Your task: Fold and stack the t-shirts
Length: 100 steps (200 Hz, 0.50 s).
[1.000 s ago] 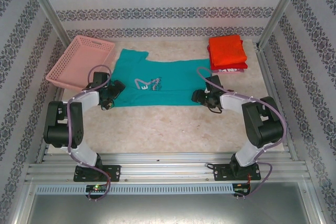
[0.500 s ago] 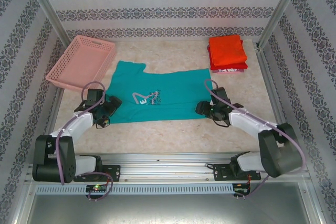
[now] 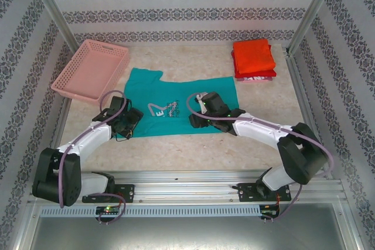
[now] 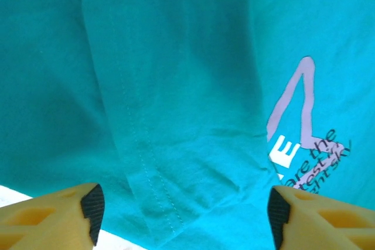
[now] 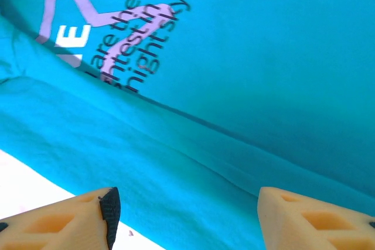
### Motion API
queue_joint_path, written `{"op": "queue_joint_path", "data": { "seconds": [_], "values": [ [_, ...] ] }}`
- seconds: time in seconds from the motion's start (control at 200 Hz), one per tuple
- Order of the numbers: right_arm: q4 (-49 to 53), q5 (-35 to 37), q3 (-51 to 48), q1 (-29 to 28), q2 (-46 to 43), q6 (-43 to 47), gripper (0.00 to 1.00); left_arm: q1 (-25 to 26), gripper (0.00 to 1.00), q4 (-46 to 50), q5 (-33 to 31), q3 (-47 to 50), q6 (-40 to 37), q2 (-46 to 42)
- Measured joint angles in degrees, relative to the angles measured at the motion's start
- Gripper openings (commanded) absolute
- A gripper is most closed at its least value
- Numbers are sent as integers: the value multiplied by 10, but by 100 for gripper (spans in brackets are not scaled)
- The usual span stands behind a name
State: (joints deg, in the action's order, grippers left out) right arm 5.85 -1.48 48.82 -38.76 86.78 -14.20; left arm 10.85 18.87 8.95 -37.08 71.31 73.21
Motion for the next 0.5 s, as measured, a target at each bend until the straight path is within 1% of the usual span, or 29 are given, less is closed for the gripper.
{"op": "queue_joint_path", "data": {
  "seconds": [0.15,0.43,0.5],
  "values": [
    [0,12,11,-5,17,22,63,5,61,-3,-2,0,38,17],
    [2,40,10,-4,16,37,64,5,52,-37,15,0,73,64],
    [4,44,10,-3,13,37,64,5,46,-43,18,0,78,74]
  ]
}}
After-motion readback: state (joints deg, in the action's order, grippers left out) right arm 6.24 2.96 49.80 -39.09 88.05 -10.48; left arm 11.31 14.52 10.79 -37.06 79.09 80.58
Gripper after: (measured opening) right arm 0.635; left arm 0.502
